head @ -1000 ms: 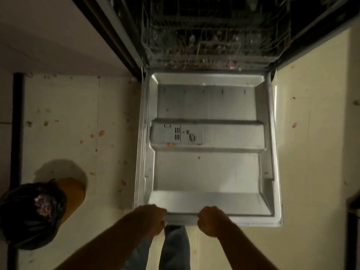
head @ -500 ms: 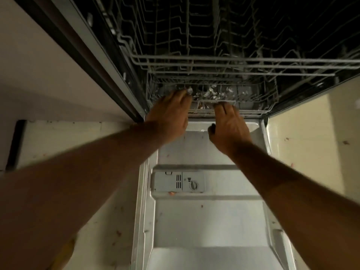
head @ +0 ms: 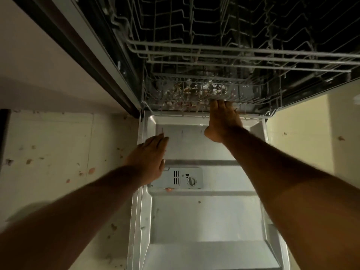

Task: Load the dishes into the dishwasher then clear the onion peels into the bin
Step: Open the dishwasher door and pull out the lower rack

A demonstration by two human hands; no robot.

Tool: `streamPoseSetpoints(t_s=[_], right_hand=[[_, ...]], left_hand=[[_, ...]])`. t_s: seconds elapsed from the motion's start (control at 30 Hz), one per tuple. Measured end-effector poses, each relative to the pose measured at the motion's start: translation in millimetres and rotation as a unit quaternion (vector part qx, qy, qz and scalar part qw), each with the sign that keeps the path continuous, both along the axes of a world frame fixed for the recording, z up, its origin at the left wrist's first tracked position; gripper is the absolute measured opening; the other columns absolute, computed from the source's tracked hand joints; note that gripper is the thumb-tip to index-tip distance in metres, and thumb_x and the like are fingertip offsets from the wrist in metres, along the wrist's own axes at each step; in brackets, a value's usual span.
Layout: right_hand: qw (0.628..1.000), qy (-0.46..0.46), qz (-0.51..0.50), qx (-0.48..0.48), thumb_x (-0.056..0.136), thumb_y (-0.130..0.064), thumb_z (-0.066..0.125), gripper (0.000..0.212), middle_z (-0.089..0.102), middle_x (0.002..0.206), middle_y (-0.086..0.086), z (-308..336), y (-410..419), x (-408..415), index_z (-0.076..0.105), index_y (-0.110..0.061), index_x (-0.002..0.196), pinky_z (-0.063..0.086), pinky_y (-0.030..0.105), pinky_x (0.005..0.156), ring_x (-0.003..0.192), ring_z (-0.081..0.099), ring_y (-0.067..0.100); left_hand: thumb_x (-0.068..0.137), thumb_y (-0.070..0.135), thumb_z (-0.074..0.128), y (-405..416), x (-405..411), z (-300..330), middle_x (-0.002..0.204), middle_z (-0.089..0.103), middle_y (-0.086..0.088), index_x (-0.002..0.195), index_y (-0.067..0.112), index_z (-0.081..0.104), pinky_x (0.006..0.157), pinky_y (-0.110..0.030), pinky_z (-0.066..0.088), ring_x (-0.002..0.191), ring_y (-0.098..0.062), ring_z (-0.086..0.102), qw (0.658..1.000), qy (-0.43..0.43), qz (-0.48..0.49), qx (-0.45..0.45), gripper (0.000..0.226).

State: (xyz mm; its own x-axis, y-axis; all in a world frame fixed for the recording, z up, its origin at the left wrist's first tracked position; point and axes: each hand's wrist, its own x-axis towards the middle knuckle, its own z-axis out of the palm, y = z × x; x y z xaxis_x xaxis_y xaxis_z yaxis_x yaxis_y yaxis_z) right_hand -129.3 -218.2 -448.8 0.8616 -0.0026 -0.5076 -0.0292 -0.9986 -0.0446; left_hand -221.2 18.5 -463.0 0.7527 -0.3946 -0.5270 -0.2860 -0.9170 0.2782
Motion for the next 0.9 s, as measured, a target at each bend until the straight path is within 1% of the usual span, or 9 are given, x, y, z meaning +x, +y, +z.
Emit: streamPoseSetpoints(t_s=[0.1,0.23,0.4,0.47,0.53,0.63,0.7,0.8,0.9], right_hand=[[1.0,0.005,-0.024,0.008,0.075,-0.03,0.084,0.103,0.035,0.156,0.018,-1,4,-46,0.025,-0.006,0.156,0.04,0.047,0.118,0.145,0.033,0.036],[0.998,-0.037,-0.044,0.024,0.076,-0.018,0.077,0.088,0.041,0.147,0.017,2,11,-113,0.031,-0.003,0.15,0.047,0.046,0.112,0.14,0.036,0.036],[0.994,-0.032,-0.087,0.057,0.082,-0.011,0.069,0.086,0.034,0.158,0.018,10,20,-186,0.026,-0.002,0.156,0.039,0.046,0.12,0.153,0.023,0.04],[0.992,-0.024,-0.106,0.068,0.085,-0.012,0.067,0.083,0.033,0.16,0.016,16,19,-214,0.027,-0.004,0.156,0.037,0.043,0.122,0.155,0.02,0.038],[0.992,-0.016,-0.104,0.073,0.086,-0.016,0.068,0.076,0.038,0.154,0.012,23,17,-240,0.032,-0.007,0.152,0.039,0.042,0.12,0.152,0.025,0.036],[0.99,0.001,-0.112,0.082,0.087,-0.022,0.07,0.068,0.043,0.148,0.008,35,13,-276,0.038,-0.011,0.147,0.045,0.038,0.114,0.146,0.033,0.029],[0.99,0.02,-0.111,0.083,0.092,-0.026,0.067,0.065,0.042,0.15,0.006,44,13,-296,0.038,-0.014,0.148,0.043,0.037,0.116,0.146,0.033,0.027],[0.989,0.082,-0.099,0.078,0.098,-0.029,0.058,0.061,0.036,0.154,0.006,59,12,-320,0.032,-0.015,0.151,0.036,0.035,0.121,0.149,0.027,0.025],[0.985,0.134,-0.088,0.059,0.098,-0.027,0.051,0.055,0.037,0.15,0.006,76,11,-341,0.033,-0.015,0.149,0.037,0.034,0.119,0.143,0.03,0.023]], left_hand=[[0.105,0.034,0.05,-14,-18,8,0.174,0.005,-0.009,0.166,0.015,0.003,0.128,-0.037,0.017,0.16,-0.024,0.01,0.999,-0.018,0.031,-0.039,0.079],[0.105,0.032,0.051,-44,-48,21,0.172,-0.022,-0.002,0.165,0.02,-0.011,0.127,-0.033,0.003,0.159,-0.017,-0.011,0.995,-0.026,0.033,-0.086,0.087],[0.106,0.026,0.047,-71,-91,29,0.167,-0.033,-0.001,0.161,0.021,-0.026,0.131,-0.042,-0.001,0.157,-0.019,-0.024,0.997,0.022,0.02,-0.066,0.091],[0.106,0.024,0.047,-77,-113,32,0.169,-0.029,-0.001,0.161,0.021,-0.024,0.129,-0.041,-0.006,0.157,-0.019,-0.023,0.997,0.05,0.015,-0.057,0.09],[0.104,0.022,0.049,-78,-136,33,0.173,-0.016,-0.002,0.163,0.021,-0.019,0.13,-0.039,-0.004,0.16,-0.02,-0.014,0.997,0.054,0.009,-0.062,0.09],[0.101,0.022,0.054,-74,-165,34,0.172,0.014,-0.007,0.165,0.018,-0.006,0.13,-0.037,0.008,0.159,-0.024,0.011,0.996,0.048,-0.014,-0.067,0.087],[0.101,0.021,0.054,-71,-180,39,0.166,0.026,-0.006,0.165,0.019,0.006,0.128,-0.035,0.017,0.154,-0.023,0.025,0.996,0.049,-0.037,-0.072,0.08],[0.101,0.019,0.053,-68,-198,46,0.162,0.032,-0.002,0.164,0.022,0.015,0.124,-0.034,0.028,0.148,-0.02,0.031,0.99,0.096,-0.06,-0.083,0.073],[0.098,0.016,0.055,-67,-212,53,0.157,0.037,0.001,0.159,0.026,0.023,0.115,-0.037,0.04,0.142,-0.019,0.036,0.98,0.142,-0.102,-0.09,0.069]])
